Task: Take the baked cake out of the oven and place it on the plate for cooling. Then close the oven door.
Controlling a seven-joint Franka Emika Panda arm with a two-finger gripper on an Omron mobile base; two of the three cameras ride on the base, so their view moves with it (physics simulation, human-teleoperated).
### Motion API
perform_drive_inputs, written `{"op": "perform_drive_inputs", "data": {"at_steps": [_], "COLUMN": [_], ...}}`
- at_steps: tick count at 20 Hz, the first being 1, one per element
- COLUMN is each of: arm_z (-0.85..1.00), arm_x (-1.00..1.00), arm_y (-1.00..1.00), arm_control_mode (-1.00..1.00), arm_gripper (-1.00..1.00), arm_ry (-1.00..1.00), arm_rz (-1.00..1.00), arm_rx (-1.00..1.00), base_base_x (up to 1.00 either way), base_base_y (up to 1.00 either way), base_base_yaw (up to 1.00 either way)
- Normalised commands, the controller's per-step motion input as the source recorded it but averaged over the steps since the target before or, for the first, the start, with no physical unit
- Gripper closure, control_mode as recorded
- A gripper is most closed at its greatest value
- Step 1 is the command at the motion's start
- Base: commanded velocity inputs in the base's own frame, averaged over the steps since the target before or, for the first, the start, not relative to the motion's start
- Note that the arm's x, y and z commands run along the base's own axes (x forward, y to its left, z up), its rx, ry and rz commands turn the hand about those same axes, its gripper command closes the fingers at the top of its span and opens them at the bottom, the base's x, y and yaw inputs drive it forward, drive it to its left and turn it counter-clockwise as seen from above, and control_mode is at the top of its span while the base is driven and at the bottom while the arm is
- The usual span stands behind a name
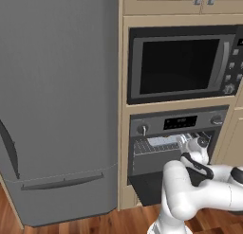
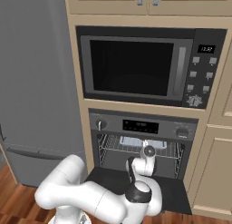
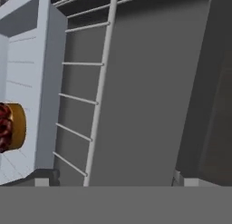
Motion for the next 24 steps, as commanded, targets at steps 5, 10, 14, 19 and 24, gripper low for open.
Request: {"op": "perform_drive_inputs", "data": {"at_steps": [5, 10, 14, 19, 24], "arm_z": [-0.01, -0.01, 0.0, 0.0, 0.0], "arm_x": [0.01, 0.0, 0.0, 0.0, 0.0], "arm_y": [0.0, 0.0, 0.0, 0.0, 0.0], "arm_control_mode": [-1.0, -1.0, -1.0, -1.0, -1.0], "arm_gripper": [-1.0, -1.0, -1.0, -1.0, -1.0], "arm_ry": [0.0, 0.0, 0.0, 0.0, 0.0], "arm_rz": [0.03, 0.02, 0.0, 0.0, 0.0], "arm_rx": [0.0, 0.0, 0.0, 0.0, 0.0], "base_base_x": [0.0, 0.0, 0.0, 0.0, 0.0], "base_base_y": [0.0, 0.0, 0.0, 0.0, 0.0], "base_base_yaw": [0.0, 0.0, 0.0, 0.0, 0.0]}}
